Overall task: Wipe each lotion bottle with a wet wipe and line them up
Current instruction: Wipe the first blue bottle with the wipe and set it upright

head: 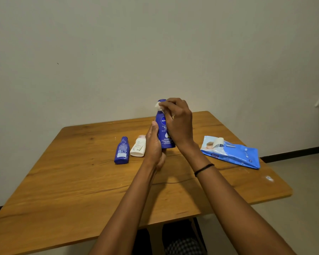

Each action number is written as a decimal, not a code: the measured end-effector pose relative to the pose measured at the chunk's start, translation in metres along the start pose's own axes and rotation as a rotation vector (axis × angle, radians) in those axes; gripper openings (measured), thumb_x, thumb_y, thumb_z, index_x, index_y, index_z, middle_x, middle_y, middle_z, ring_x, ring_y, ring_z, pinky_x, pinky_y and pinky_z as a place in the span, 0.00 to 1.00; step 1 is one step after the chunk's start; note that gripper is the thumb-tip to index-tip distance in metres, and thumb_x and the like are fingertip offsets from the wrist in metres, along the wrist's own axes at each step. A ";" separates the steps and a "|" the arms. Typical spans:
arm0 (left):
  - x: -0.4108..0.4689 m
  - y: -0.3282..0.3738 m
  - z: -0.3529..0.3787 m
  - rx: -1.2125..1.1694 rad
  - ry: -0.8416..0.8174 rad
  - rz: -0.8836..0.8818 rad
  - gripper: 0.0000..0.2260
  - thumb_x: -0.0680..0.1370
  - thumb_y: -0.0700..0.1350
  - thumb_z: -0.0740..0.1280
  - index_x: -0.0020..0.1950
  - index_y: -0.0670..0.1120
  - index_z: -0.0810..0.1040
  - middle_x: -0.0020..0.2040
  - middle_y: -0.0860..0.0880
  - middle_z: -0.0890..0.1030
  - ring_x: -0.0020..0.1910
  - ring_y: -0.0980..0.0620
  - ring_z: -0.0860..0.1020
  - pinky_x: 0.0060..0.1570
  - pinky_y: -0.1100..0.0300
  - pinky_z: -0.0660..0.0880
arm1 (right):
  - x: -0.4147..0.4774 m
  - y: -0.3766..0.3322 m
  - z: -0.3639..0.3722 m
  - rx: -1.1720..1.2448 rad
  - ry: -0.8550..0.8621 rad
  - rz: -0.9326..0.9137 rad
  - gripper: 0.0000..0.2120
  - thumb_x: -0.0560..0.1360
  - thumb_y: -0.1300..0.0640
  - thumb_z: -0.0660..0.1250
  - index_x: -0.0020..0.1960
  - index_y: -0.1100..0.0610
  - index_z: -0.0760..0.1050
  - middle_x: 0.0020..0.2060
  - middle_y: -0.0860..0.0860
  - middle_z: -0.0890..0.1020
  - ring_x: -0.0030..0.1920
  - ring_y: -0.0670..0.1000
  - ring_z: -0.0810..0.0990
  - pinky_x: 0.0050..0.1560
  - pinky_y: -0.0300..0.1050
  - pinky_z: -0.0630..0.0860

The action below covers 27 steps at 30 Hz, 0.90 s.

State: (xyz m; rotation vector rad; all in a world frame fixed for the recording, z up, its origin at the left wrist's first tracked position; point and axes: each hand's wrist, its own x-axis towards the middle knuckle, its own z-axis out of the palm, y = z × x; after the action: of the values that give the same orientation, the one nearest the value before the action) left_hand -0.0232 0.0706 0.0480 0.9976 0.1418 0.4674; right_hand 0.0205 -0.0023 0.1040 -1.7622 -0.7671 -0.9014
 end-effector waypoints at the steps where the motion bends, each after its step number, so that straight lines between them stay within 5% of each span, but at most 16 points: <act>1: 0.000 0.002 0.000 -0.016 0.001 0.003 0.18 0.85 0.53 0.57 0.69 0.44 0.72 0.54 0.45 0.83 0.49 0.52 0.84 0.46 0.56 0.82 | -0.003 0.000 0.000 -0.001 -0.005 -0.002 0.11 0.74 0.58 0.72 0.56 0.60 0.80 0.51 0.54 0.81 0.51 0.47 0.78 0.49 0.35 0.75; 6: 0.000 0.012 -0.004 -0.168 0.024 -0.011 0.26 0.82 0.54 0.60 0.74 0.40 0.68 0.61 0.39 0.79 0.57 0.46 0.80 0.56 0.51 0.78 | -0.052 0.002 -0.002 -0.034 -0.098 -0.029 0.16 0.73 0.59 0.73 0.59 0.62 0.78 0.54 0.57 0.80 0.57 0.50 0.77 0.52 0.33 0.72; 13: 0.004 0.014 -0.014 -0.196 0.016 -0.040 0.31 0.79 0.57 0.62 0.75 0.40 0.65 0.58 0.39 0.79 0.47 0.47 0.82 0.43 0.55 0.82 | -0.106 0.004 -0.009 0.017 -0.175 -0.021 0.18 0.75 0.54 0.66 0.63 0.59 0.76 0.59 0.56 0.78 0.65 0.44 0.67 0.55 0.38 0.74; 20: 0.000 0.007 -0.007 -0.194 0.007 -0.052 0.24 0.83 0.54 0.59 0.73 0.40 0.69 0.58 0.41 0.81 0.53 0.49 0.82 0.49 0.54 0.81 | -0.045 0.004 -0.005 0.025 -0.043 0.044 0.15 0.72 0.60 0.74 0.57 0.61 0.80 0.52 0.56 0.82 0.53 0.51 0.80 0.50 0.33 0.73; 27: -0.002 0.010 -0.004 -0.136 0.049 -0.046 0.22 0.84 0.54 0.58 0.73 0.42 0.70 0.55 0.44 0.82 0.50 0.51 0.83 0.50 0.53 0.82 | -0.018 0.002 -0.001 0.137 -0.032 0.111 0.15 0.74 0.55 0.73 0.57 0.61 0.81 0.53 0.54 0.83 0.49 0.47 0.82 0.48 0.36 0.79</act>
State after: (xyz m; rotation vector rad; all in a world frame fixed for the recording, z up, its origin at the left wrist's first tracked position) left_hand -0.0292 0.0774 0.0544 0.8483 0.1742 0.4533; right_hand 0.0128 -0.0059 0.0882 -1.6845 -0.7270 -0.7313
